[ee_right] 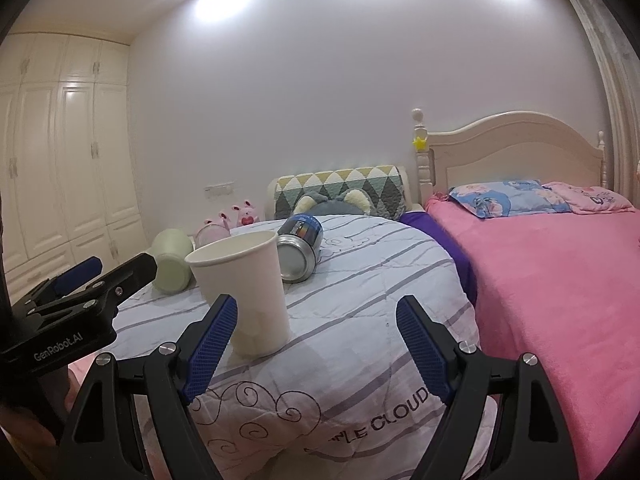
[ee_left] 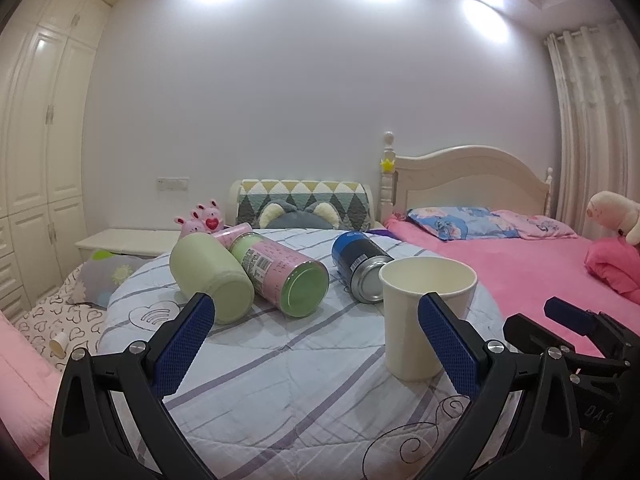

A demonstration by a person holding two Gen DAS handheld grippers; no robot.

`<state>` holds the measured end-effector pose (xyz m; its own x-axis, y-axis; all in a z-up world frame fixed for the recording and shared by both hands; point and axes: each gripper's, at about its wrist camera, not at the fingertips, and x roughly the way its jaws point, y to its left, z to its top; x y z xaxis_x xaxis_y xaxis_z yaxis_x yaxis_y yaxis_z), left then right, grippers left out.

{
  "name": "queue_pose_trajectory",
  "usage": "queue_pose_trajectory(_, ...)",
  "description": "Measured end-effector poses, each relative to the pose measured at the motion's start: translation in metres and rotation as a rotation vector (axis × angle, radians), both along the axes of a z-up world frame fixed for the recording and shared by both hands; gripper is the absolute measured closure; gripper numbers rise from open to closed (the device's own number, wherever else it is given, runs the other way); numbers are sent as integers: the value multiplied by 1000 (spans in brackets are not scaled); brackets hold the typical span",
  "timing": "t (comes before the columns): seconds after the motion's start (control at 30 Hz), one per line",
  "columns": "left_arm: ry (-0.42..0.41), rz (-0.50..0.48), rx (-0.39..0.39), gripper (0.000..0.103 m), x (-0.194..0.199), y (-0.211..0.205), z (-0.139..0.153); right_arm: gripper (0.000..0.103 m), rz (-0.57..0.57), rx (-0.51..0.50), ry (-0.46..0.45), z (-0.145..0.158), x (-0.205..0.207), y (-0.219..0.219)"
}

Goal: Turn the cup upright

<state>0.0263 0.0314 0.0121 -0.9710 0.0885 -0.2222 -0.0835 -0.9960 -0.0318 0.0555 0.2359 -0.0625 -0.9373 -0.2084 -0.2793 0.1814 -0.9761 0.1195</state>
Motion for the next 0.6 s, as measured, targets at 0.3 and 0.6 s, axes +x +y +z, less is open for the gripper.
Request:
queue_pose_trajectory(0.3,1,-9,-12,0,0,3,-1,20,5,11,1,1,-1,-1)
queue_pose_trajectory(0.6,-4,-11,-15,0,1,3,-1,20,9,16,-5,1,-1,-4)
